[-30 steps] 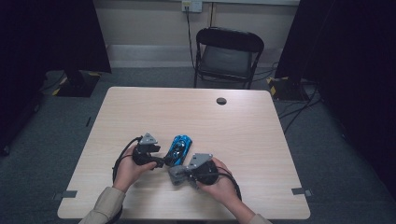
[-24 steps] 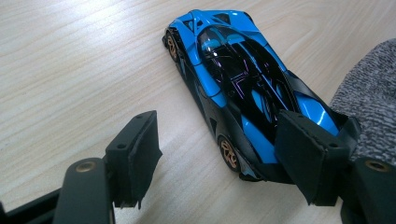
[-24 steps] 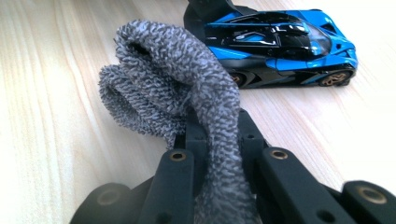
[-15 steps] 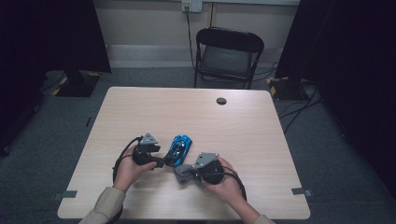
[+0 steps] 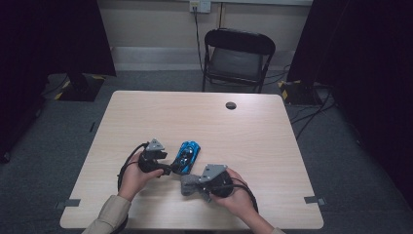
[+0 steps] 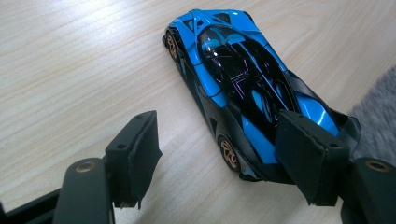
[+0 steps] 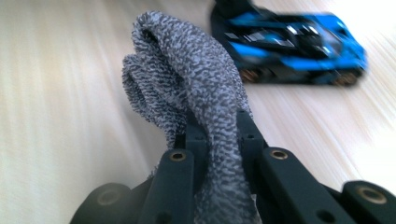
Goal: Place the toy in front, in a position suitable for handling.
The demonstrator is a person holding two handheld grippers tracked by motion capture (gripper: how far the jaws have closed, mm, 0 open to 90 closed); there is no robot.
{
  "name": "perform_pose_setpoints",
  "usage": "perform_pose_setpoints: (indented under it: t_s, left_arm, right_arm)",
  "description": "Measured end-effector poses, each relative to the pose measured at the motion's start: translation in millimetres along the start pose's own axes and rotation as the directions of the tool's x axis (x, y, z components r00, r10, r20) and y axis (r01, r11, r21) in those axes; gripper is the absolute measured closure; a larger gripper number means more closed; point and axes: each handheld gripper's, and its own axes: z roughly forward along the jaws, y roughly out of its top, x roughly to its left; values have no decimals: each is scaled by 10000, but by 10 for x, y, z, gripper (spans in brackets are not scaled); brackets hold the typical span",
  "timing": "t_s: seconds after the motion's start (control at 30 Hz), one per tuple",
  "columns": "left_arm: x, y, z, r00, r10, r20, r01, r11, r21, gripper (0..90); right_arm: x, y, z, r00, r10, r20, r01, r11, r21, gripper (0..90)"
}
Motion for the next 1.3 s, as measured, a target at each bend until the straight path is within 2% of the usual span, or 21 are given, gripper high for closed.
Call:
perform_pose_setpoints:
  t_s: [0.1,0.23,0.33,0.43,0.6,0.9,1.1,1.3]
  left_arm:
    - [1,-4,0,10000,-53,11,53,10000,-17,305]
    - [5,-15,-10,10000,-17,9,17,10000,5,305]
    - [6,-23,-10,9999,-93,83,93,9999,-59,305]
    - [3,-21,-10,10000,-52,57,52,10000,-68,305]
    - [4,-19,-14,10000,38,21,-38,10000,-15,305]
    - [-7,-19,-20,10000,26,-18,-26,10000,25,304]
    - [-6,-37,-18,10000,-86,43,87,9999,-109,305]
    - [-4,-43,-23,9999,-109,98,110,9999,-106,305]
  right_arm:
    - [73,101,62,9995,-284,-124,283,9996,-67,799]
    - [111,254,223,9991,-404,-130,403,9992,-86,799]
    - [106,255,274,9989,-457,-131,457,9990,19,798]
    - [78,193,258,9991,-406,-108,408,9991,122,798]
    - [-28,52,135,10000,-39,73,38,9999,99,799]
    - [-227,-190,-91,9982,353,481,-367,9990,272,797]
    - [-404,-291,-226,9918,772,1019,-809,9962,330,796]
    - [-568,-422,-251,9786,1201,1673,-1321,9893,627,793]
